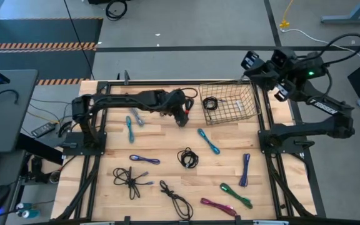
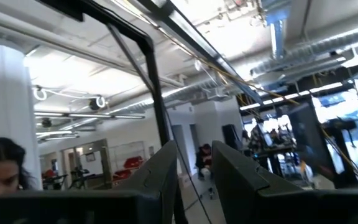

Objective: Pick and place USB-C Cables
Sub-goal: Put the black charger cable into the wire basket

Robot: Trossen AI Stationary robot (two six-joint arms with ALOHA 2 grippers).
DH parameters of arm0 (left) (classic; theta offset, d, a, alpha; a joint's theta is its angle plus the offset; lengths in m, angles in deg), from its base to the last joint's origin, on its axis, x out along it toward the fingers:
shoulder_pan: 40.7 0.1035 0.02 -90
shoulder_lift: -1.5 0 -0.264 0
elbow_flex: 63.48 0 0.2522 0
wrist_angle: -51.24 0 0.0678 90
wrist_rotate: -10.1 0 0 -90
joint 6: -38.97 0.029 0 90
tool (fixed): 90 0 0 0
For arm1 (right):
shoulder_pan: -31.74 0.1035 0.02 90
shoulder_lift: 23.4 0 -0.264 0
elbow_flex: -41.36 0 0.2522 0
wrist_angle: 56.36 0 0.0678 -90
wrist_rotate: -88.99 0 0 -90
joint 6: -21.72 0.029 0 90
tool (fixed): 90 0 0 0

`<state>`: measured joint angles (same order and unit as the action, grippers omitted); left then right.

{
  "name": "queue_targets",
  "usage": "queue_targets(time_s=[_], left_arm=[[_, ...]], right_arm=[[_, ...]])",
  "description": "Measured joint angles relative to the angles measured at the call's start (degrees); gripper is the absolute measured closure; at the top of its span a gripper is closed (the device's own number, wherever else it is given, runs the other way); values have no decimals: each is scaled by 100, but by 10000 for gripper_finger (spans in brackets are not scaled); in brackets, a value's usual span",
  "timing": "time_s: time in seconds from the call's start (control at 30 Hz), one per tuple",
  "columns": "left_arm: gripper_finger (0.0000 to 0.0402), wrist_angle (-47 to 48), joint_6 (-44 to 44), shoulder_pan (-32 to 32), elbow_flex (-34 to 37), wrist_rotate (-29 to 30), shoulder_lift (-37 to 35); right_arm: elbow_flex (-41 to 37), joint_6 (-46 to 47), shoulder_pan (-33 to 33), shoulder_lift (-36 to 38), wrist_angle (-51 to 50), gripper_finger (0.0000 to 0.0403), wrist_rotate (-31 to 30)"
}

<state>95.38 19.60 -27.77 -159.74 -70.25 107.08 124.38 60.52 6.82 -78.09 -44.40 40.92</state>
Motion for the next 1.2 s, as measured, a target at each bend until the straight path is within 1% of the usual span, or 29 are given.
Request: queue_targets(time_s=[0.07,0.13,0.17,0.43,0.5,0.57,0.63,0.7,0.73,0.9,1.07,1.2], left_arm=[[196,37,-101,2,7,-91,120],[196,-206,-108,4,2,-219,268],[196,-166,-106,4,-2,-240,340],[196,-329,-88,38,1,-246,716],[196,-457,-60,42,-10,-239,833],[196,-354,-57,44,10,-240,900],[196,-535,-47,42,0,-246,984],[196,-450,-4,42,4,-242,1001],[196,-585,45,40,-1,-244,1034],[196,-586,60,42,-9,-248,1120],[196,-560,52,38,2,-489,1367],[196,-624,49,23,-2,-498,1527]], right_arm=[[93,0,71,-4,-9,296,1],[161,1,148,-2,-5,296,2],[197,1,171,-4,-14,296,4],[289,1,361,-4,-42,296,17],[289,1,382,-4,-56,296,16],[289,3,390,-4,-61,296,17],[289,1,386,-4,-57,296,17],[289,28,396,-4,-61,296,17],[289,59,396,-4,-58,296,17],[289,212,399,-8,-48,296,17],[289,215,397,-4,-44,296,19],[289,219,394,-4,-46,296,22]])
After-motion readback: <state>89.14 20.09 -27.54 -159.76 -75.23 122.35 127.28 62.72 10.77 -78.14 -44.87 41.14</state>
